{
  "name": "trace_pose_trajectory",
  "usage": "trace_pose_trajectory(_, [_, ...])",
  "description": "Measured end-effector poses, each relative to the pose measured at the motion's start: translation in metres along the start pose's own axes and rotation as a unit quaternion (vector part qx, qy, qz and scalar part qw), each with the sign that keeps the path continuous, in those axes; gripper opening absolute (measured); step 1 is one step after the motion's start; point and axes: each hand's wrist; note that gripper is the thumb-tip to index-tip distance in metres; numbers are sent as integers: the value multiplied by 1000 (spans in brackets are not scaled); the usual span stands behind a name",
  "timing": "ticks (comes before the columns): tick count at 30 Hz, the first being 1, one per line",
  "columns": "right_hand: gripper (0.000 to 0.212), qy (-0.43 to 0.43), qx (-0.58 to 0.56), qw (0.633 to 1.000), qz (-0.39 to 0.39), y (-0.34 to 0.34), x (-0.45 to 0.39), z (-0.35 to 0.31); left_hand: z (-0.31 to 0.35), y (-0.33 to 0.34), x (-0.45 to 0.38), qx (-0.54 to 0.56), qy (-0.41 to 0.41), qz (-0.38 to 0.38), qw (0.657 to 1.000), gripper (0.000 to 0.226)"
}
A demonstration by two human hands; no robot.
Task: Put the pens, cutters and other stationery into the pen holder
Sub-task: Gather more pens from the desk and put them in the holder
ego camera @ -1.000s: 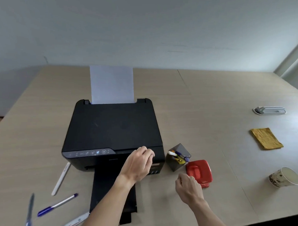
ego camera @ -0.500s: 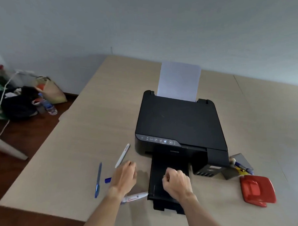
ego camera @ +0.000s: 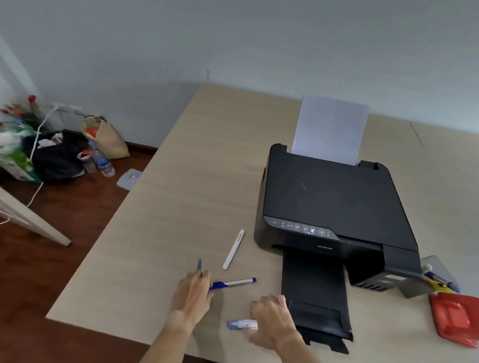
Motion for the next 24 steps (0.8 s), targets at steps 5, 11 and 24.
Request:
trace_pose_trajectory(5, [19,-14,-58,998,8,1,8,-7,12,3,-8,-10,9,2,1000,27])
trace_pose_trajectory(11, [14,1,-151,980,132,-26,16,13,30,3,-14,-85,22,-29,996,43])
trace_pose_trajectory(24, [18,142,-218,936,236,-44,56,99,61,-1,12,-16,-25,25,999,27])
Point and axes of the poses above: each hand's wrist, its own x-axis away from the middle knuckle, its own y-axis out of the palm, z = x × y, and after that the axes turned 15 degrees about z, right-handed
